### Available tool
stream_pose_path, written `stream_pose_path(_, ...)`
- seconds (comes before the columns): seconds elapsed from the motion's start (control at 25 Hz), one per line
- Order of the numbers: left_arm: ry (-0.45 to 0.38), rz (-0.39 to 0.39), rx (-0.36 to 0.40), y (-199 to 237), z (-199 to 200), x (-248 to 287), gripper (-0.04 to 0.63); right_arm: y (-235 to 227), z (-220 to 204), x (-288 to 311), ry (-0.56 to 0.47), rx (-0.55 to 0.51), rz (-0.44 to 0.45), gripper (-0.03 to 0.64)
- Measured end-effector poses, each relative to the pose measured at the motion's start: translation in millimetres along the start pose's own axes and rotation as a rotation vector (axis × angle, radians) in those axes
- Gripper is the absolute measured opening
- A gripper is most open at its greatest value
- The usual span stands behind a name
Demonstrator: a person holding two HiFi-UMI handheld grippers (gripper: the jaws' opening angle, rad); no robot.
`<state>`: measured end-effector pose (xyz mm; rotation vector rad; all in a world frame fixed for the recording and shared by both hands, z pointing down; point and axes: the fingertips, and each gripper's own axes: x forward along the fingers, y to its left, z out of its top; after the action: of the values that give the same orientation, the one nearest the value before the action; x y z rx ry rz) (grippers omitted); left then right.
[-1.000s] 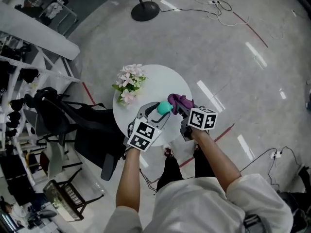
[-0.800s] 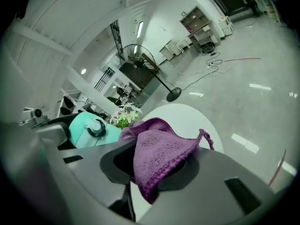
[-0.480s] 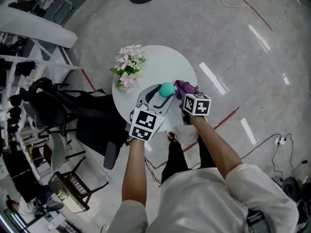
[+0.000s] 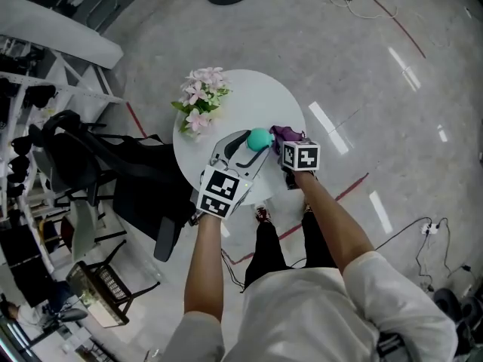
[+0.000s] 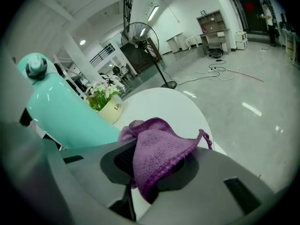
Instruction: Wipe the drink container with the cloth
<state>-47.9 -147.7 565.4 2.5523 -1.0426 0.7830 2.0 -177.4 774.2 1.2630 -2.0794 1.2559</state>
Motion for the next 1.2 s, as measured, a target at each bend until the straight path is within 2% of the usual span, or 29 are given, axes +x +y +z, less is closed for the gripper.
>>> stream_pose_path(0.12,-0.022,-0.029,-0.059,3.8,0.5,-1.7,0.222,8.3,7.5,-7.4,0.012,-0.001,0.067,0.097)
stream_pose_path(0.24,-0.045,-0.038,-0.136,9.0,3.0,-1.9,0.218,16.1,20.7,-29.5,-0.020,0.051,0.243,0.098)
stream_pose_path(0.32,-0.057,0.036,-0.149,16.0,6.3,-8.9,0.227,24.9,31.6,-53.1,-0.047,0.064,0.335,0.098)
stream_pose_path(0.4,-0.113,0.127,-0.199,24.4,20.2,-17.3,0.237,32.2,47.3,-79.6,-0.065,0.015,0.373,0.100)
stream_pose_path(0.48,-0.157,0.190,-0.276,26.5,32.0,-20.5,0.267,34.3,63.9,-104.0,-0.087,-0.062,0.371,0.100)
stream_pose_path(0.56,-0.139,0.237,-0.337,22.7,30.2,-19.6,0.324,35.8,76.7,-125.0,-0.115,-0.117,0.359,0.100)
stream_pose_path(0.64,-0.104,0.287,-0.394,16.9,22.4,-17.2,0.351,37.5,87.1,-142.5,-0.146,-0.128,0.356,0.100)
stream_pose_path(0.84,-0.098,0.451,-0.564,12.1,5.8,-7.2,0.353,37.8,104.9,-164.7,-0.179,-0.115,0.361,0.100)
stream_pose_path(0.92,-0.066,0.508,-0.577,11.0,-4.7,-1.6,0.359,38.9,105.6,-171.0,-0.175,-0.136,0.371,0.100)
stream_pose_path(1.04,-0.012,0.552,-0.539,10.0,-15.8,9.1,0.380,44.1,107.5,-178.1,-0.166,-0.181,0.401,0.100)
stream_pose_path(1.2,-0.013,0.609,-0.523,13.9,-24.5,16.0,0.384,37.7,114.8,-184.0,-0.203,-0.214,0.365,0.100)
